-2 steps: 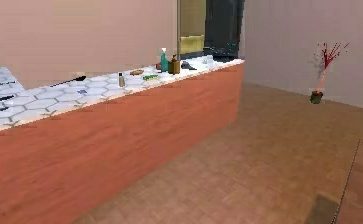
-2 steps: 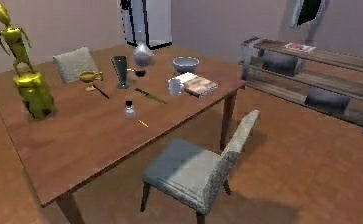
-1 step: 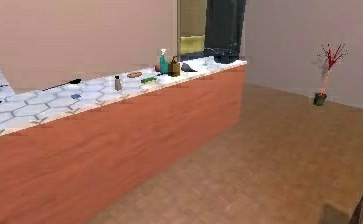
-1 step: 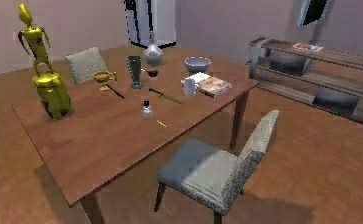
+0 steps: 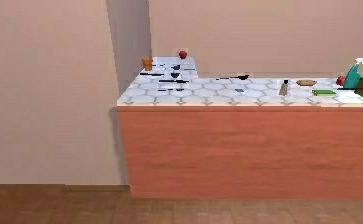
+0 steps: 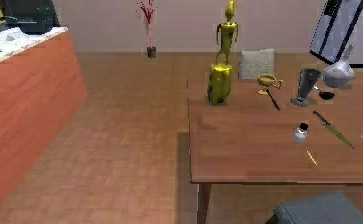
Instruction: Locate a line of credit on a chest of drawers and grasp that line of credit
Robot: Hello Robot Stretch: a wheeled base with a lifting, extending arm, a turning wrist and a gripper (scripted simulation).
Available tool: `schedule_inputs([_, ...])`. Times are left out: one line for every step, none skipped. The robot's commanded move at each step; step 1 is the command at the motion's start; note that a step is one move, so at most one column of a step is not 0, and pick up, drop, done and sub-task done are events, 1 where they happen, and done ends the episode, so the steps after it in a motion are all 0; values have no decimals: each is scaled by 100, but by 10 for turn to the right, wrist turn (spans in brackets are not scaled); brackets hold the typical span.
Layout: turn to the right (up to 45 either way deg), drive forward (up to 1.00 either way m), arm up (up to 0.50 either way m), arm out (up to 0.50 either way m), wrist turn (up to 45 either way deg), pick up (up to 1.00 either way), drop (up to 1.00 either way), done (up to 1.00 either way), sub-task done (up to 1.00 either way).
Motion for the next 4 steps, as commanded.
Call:
schedule_inputs([-210, 0, 0, 0, 0, 0, 0, 0, 0])
schedule_inputs([0, 55, 0, 0, 0, 0, 0, 0, 0])
schedule_inputs([-450, 0, 0, 0, 0, 0, 0, 0, 0])
schedule_inputs([-150, 0, 0, 0, 0, 0, 0, 0, 0])
